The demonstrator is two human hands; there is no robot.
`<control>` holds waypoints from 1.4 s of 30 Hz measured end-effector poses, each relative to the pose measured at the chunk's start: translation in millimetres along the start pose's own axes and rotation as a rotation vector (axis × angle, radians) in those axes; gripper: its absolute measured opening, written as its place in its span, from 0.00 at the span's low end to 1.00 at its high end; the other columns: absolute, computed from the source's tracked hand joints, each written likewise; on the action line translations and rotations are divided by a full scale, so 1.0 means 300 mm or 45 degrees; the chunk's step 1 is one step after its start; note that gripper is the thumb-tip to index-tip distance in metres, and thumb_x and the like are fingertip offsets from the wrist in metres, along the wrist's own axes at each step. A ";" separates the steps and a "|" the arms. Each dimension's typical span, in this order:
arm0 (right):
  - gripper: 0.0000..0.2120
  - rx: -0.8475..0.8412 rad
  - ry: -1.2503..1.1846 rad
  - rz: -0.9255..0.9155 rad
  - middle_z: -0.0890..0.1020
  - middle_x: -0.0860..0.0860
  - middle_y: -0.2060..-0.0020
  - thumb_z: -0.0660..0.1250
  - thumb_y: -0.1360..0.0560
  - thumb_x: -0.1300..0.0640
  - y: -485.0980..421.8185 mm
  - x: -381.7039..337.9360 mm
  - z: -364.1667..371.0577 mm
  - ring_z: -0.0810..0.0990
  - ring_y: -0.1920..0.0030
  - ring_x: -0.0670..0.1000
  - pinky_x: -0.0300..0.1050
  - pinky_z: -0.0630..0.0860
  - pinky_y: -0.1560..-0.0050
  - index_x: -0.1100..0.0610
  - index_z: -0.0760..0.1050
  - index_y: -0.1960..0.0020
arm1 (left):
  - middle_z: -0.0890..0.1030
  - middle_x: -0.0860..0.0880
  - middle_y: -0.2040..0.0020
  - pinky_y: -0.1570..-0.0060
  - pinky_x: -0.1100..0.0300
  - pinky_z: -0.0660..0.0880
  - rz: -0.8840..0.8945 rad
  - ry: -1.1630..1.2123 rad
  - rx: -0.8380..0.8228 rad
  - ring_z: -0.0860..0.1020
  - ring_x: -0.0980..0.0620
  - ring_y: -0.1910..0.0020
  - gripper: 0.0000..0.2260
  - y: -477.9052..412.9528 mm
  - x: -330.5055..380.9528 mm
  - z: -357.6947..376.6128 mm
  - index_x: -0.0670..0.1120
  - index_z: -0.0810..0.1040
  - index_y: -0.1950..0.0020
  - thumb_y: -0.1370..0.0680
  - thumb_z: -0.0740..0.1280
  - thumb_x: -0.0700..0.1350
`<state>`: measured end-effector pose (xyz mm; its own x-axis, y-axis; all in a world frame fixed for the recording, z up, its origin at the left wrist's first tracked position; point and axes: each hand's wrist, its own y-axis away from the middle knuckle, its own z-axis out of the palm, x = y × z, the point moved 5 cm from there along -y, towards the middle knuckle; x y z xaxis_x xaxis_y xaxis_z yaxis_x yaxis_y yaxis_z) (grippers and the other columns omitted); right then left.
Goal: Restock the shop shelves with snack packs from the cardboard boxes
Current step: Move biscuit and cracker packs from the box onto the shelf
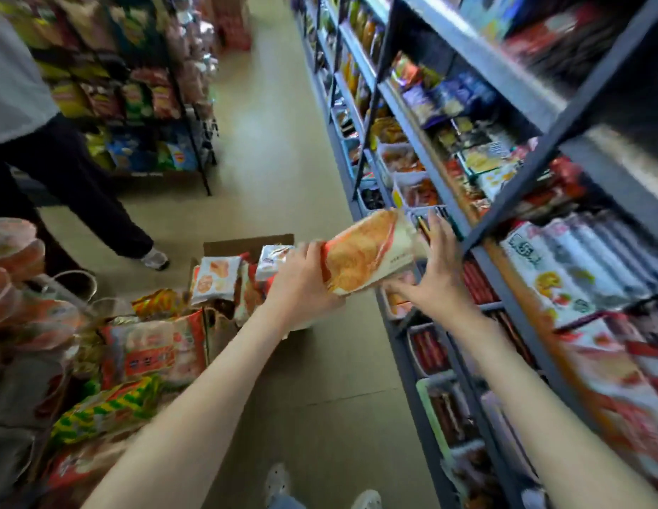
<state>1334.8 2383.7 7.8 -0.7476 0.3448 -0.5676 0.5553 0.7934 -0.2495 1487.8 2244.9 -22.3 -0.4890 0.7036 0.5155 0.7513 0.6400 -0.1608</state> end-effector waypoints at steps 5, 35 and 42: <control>0.55 0.100 -0.955 0.608 0.68 0.53 0.31 0.76 0.39 0.45 0.086 0.127 -0.211 0.74 0.37 0.48 0.43 0.77 0.46 0.47 0.44 0.24 | 0.77 0.49 0.49 0.53 0.55 0.75 -0.026 0.312 0.130 0.77 0.49 0.49 0.35 -0.127 0.369 0.056 0.46 0.72 0.40 0.38 0.71 0.67; 0.24 0.775 -1.095 0.622 0.83 0.54 0.46 0.68 0.25 0.60 -0.126 0.417 -1.040 0.84 0.51 0.55 0.56 0.79 0.47 0.44 0.68 0.33 | 0.82 0.53 0.46 0.53 0.57 0.80 0.644 1.338 -0.974 0.83 0.53 0.53 0.32 -0.687 1.289 0.106 0.63 0.62 0.27 0.24 0.71 0.41; 0.22 1.088 -1.294 0.576 0.79 0.60 0.40 0.68 0.25 0.60 -0.269 0.581 -1.154 0.80 0.42 0.60 0.60 0.76 0.42 0.54 0.69 0.33 | 0.79 0.49 0.38 0.42 0.48 0.77 0.674 1.249 -0.833 0.80 0.49 0.45 0.34 -0.892 1.457 0.146 0.58 0.62 0.26 0.28 0.73 0.46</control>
<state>1033.4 2553.4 200.7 -0.0637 -0.3154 -0.9468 0.9960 0.0396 -0.0802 1053.5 2394.5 209.4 0.2512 0.1259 0.9597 0.9649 -0.1104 -0.2381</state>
